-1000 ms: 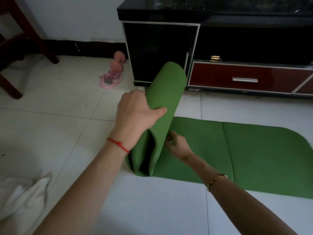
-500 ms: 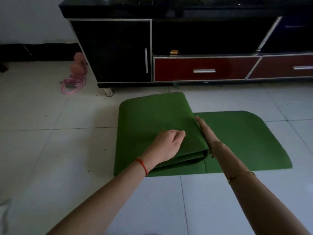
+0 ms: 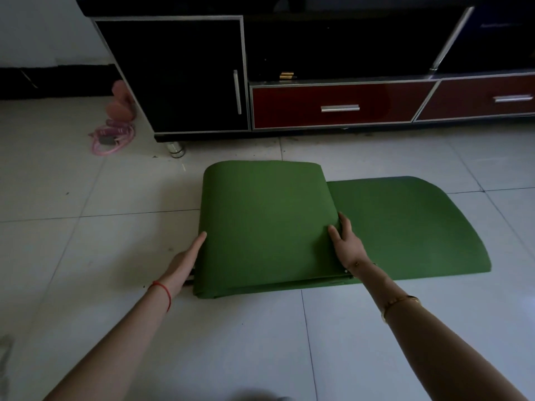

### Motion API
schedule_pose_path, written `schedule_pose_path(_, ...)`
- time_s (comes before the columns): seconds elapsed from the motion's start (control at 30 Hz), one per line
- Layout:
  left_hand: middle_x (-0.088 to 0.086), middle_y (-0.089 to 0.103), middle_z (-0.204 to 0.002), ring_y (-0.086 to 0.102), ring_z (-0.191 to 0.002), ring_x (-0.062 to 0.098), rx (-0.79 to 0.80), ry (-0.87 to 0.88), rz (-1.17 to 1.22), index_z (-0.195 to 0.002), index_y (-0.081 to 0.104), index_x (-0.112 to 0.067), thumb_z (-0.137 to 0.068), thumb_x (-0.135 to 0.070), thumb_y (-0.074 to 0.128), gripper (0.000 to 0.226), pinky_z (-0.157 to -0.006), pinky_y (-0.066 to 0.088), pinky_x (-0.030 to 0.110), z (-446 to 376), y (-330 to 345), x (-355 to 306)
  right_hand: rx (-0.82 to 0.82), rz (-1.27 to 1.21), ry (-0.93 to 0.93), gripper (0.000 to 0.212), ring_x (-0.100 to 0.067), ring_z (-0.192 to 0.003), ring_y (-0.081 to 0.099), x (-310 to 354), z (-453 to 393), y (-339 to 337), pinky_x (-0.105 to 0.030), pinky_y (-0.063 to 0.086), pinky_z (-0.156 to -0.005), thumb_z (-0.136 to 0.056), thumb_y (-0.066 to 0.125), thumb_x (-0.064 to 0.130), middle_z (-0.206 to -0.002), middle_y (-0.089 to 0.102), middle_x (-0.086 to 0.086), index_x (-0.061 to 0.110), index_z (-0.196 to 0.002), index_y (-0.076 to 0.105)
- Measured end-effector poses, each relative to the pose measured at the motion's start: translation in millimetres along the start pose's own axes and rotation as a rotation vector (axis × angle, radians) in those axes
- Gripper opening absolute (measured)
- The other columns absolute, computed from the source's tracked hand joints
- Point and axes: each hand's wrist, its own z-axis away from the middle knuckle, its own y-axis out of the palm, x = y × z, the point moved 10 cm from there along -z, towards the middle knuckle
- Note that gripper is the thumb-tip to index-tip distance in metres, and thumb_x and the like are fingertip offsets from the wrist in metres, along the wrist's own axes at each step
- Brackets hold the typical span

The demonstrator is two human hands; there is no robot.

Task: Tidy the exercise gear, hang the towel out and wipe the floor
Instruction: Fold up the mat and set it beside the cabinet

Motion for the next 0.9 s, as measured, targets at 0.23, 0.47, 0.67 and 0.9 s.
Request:
schedule_pose_path(0.23,0.007,0.046,-0.147,0.042,-0.134,0.032,0.134,0.042,0.100,-0.147,0.037,-0.021,-0.054,-0.088,0.054,0.116,-0.114,0.032,0.054,5,14,9,-0.023,0.051,-0.004,0.056,-0.040,-0.124,0.049,-5,-5,1,-0.047,0.040,-0.105,-0.102,0.033,0.040,-0.145,0.044,-0.015,0.033,-0.152,0.010)
schedule_pose_path(0.47,0.001,0.060,-0.118,0.054,-0.114,0.027,0.103,0.079,0.101,-0.127,0.054,-0.021,-0.055,-0.083,0.062,0.095,-0.105,0.043,0.045,5,12,9,-0.052,0.066,-0.017,0.054,-0.041,-0.119,0.052,-5,-6,-2,-0.046,0.044,-0.100,-0.102,0.033,0.038,-0.142,0.048,-0.015,0.033,-0.152,0.011)
schedule_pose_path(0.67,-0.004,0.064,-0.104,0.060,-0.095,0.016,0.069,0.099,0.142,-0.107,0.059,-0.022,-0.055,-0.079,0.067,0.078,-0.086,0.048,0.034,5,8,6,-0.059,0.027,-0.029,0.053,-0.040,-0.121,0.052,-7,-7,-1,-0.044,0.044,-0.101,-0.102,0.033,0.036,-0.144,0.047,-0.011,0.032,-0.151,0.014)
schedule_pose_path(0.9,-0.002,0.064,-0.116,0.060,-0.104,0.020,0.052,0.115,0.134,-0.123,0.058,-0.024,-0.057,-0.081,0.067,0.088,-0.097,0.048,0.039,1,-19,-3,-0.099,-0.096,-0.049,0.051,-0.035,-0.118,0.054,6,-11,0,-0.043,0.046,-0.099,-0.099,0.046,0.030,-0.137,0.052,-0.009,0.029,-0.147,0.029)
